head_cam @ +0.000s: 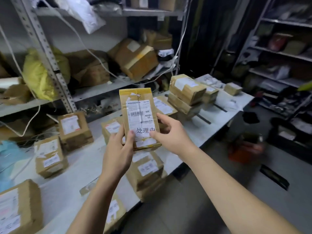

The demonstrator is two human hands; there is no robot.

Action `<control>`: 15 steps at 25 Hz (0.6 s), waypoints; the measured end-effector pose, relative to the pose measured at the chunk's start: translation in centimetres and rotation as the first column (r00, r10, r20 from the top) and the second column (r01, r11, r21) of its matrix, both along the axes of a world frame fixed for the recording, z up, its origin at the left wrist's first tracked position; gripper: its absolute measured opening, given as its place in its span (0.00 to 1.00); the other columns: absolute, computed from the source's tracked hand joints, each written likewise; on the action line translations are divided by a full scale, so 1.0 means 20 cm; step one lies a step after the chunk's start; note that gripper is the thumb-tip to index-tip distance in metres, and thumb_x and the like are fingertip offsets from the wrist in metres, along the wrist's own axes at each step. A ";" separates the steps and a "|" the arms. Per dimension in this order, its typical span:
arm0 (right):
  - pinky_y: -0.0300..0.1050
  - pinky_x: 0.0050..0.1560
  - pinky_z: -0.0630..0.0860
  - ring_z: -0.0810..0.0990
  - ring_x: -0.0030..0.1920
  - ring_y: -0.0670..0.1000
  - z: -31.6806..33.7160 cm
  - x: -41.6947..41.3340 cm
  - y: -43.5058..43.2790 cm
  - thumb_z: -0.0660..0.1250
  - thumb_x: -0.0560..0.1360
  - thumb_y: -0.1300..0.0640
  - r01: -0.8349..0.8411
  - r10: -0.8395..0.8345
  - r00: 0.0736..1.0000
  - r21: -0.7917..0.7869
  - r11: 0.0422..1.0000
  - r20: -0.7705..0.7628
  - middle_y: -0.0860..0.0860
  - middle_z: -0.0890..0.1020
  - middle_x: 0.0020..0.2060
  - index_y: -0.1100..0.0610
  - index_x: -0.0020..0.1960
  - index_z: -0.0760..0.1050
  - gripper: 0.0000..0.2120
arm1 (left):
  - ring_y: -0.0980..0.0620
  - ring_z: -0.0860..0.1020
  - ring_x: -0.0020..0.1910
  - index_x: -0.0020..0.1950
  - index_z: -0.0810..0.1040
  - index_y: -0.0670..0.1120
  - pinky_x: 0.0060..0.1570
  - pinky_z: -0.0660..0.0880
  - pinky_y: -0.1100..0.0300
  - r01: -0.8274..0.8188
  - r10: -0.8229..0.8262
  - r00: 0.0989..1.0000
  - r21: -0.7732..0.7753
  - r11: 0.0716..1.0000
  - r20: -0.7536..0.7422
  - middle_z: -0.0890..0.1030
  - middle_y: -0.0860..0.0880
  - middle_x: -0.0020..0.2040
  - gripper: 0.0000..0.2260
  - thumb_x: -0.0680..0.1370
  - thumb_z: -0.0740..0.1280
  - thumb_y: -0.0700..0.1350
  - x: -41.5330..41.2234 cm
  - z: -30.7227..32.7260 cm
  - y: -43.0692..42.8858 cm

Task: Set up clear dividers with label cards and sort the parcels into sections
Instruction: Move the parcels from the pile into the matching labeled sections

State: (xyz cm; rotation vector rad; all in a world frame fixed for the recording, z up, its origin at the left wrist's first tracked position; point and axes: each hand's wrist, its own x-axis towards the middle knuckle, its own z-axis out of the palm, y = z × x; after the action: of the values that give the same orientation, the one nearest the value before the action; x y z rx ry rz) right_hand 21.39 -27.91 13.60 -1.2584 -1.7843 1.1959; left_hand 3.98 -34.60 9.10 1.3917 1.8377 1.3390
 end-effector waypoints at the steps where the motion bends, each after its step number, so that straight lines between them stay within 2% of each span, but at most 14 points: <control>1: 0.52 0.66 0.78 0.78 0.66 0.42 0.01 0.10 0.01 0.75 0.66 0.42 0.015 -0.015 1.000 0.001 1.000 -0.011 0.39 0.80 0.65 0.41 0.75 0.69 0.38 | 0.51 0.79 0.60 0.70 0.72 0.69 0.61 0.77 0.43 0.007 -0.007 1.000 -0.005 1.000 0.006 0.81 0.56 0.59 0.17 0.82 0.55 0.64 0.09 0.00 0.03; 5: 0.42 0.57 0.82 0.80 0.59 0.37 0.01 0.53 0.10 0.74 0.76 0.56 0.001 -0.003 0.998 -0.028 1.000 -0.063 0.37 0.82 0.58 0.44 0.74 0.72 0.28 | 0.52 0.80 0.59 0.72 0.68 0.73 0.58 0.79 0.45 0.079 -0.078 0.996 -0.002 0.997 0.036 0.81 0.55 0.59 0.20 0.80 0.54 0.69 0.50 -0.04 0.16; 6: 0.41 0.55 0.82 0.80 0.58 0.37 0.00 0.63 0.14 0.74 0.77 0.57 0.000 -0.003 0.997 -0.043 0.999 -0.072 0.37 0.82 0.57 0.44 0.74 0.72 0.28 | 0.52 0.80 0.60 0.72 0.67 0.73 0.57 0.79 0.45 0.078 -0.077 0.996 -0.017 0.997 0.052 0.81 0.55 0.60 0.21 0.79 0.54 0.70 0.59 -0.06 0.20; 9: 0.47 0.54 0.84 0.82 0.60 0.44 -0.07 0.89 0.26 0.74 0.77 0.56 -0.011 0.006 0.998 -0.080 0.997 -0.063 0.41 0.82 0.61 0.43 0.74 0.71 0.28 | 0.52 0.79 0.63 0.73 0.66 0.72 0.60 0.78 0.44 0.060 -0.056 0.994 -0.046 0.997 0.090 0.81 0.57 0.62 0.22 0.79 0.54 0.71 0.88 -0.15 0.31; 11: 0.48 0.54 0.85 0.83 0.58 0.45 -0.13 1.01 0.35 0.74 0.77 0.56 -0.016 0.012 0.999 -0.110 0.994 -0.039 0.42 0.82 0.62 0.44 0.74 0.72 0.27 | 0.54 0.79 0.63 0.72 0.67 0.72 0.61 0.78 0.44 0.042 -0.033 0.995 -0.091 0.995 0.094 0.80 0.58 0.63 0.22 0.79 0.54 0.71 1.02 -0.22 0.37; 15: 0.45 0.54 0.84 0.84 0.56 0.43 -0.28 1.16 0.51 0.73 0.77 0.60 -0.033 0.032 0.999 -0.199 0.979 -0.006 0.41 0.83 0.60 0.45 0.71 0.75 0.25 | 0.57 0.78 0.64 0.73 0.70 0.64 0.64 0.77 0.48 -0.021 0.049 0.986 -0.171 0.985 0.160 0.80 0.60 0.64 0.21 0.81 0.57 0.63 1.25 -0.37 0.46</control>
State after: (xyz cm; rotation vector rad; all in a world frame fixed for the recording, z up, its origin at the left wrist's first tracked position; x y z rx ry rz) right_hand 44.55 -17.62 8.03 -1.3424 -1.7222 1.4237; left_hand 28.89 -25.31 1.76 1.1333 1.8269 1.2433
